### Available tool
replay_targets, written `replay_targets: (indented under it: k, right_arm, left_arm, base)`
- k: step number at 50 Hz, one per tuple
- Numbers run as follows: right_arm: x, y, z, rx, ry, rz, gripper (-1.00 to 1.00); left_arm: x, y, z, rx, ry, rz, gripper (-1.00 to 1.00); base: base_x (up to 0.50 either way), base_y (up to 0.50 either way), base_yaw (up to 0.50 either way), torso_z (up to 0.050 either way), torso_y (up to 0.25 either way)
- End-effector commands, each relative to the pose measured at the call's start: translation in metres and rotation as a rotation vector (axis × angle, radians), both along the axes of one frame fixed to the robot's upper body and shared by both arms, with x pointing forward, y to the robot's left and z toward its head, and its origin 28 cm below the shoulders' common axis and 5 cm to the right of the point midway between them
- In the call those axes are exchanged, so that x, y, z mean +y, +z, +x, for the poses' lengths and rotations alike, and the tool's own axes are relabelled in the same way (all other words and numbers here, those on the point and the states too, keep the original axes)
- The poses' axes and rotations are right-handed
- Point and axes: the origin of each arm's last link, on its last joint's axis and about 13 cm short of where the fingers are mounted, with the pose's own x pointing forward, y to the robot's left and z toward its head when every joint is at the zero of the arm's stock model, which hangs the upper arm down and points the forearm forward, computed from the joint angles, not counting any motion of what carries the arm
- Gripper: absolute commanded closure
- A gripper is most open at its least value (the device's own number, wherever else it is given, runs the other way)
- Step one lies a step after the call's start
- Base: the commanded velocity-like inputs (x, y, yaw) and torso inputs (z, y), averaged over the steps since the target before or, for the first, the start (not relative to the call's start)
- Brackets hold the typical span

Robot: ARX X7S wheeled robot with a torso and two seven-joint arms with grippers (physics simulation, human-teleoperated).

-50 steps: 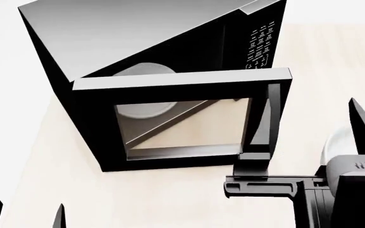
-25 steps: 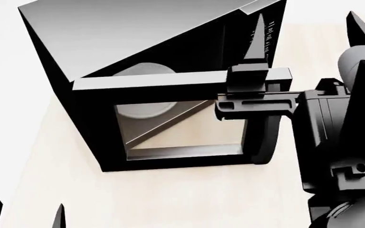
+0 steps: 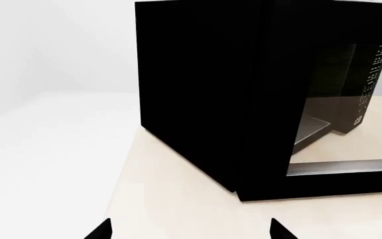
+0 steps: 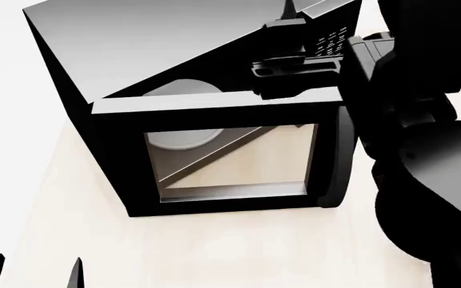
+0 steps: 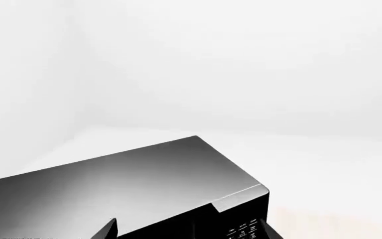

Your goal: Open the microwave.

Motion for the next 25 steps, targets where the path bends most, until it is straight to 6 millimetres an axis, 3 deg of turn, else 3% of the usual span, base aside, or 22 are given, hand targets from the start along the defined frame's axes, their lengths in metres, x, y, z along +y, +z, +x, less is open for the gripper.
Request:
replay_targets:
  k: [1, 25]
  right_arm:
    - [0.001, 0.014, 0.021, 0.106, -0.007, -0.036, -1.00]
    - [0.002, 0.030, 0.047, 0.337, -0.015, -0.134, -1.00]
  left_arm:
    - [0.000, 0.001, 0.000, -0.002, 0.000, -0.002, -1.00]
    - [0.001, 0.001, 0.000, -0.001, 0.002, -0.006, -1.00]
  base:
    - [0.00, 0.00, 0.00, 0.000, 0.000]
    - [0.00, 0.00, 0.00, 0.000, 0.000]
